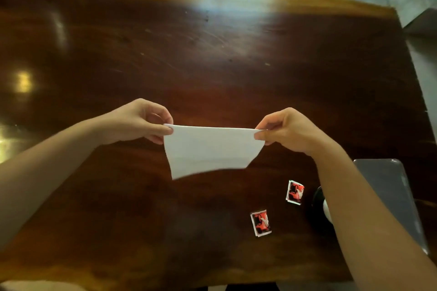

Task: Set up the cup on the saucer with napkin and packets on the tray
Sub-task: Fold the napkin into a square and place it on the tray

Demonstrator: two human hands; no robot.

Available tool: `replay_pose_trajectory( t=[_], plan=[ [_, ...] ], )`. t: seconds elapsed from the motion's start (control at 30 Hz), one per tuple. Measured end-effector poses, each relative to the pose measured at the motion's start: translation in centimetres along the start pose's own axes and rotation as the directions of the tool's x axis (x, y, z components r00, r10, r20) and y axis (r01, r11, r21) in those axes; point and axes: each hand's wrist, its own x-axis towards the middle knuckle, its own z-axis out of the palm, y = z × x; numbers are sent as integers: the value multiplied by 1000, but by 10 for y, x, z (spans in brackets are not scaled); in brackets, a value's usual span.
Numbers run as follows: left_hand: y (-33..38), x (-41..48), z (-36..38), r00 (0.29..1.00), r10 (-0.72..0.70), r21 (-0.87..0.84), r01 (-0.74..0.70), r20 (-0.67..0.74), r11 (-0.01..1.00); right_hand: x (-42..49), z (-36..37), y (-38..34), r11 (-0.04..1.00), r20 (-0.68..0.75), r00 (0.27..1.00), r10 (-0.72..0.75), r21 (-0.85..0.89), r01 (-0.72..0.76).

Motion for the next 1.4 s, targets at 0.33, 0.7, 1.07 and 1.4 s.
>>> replay_pose_trajectory(
  t=[0.33,0.7,1.07,1.4],
  plan=[
    [-90,87,55,940,-141,332,247,-312,910,82,92,61,925,-150,954,260,-245,-290],
    [-89,49,54,884,362,525,-166,-295,835,34,105,82,968,-419,905,-73,-248,-36],
    [-153,32,99,921,389,766,-263,19,587,5,171,129,869,-304,921,-245,-490,70],
    [-152,47,109,940,335,875,-219,70,431,14,180,128,826,-250,957,-149,-563,-18]
  ],
)
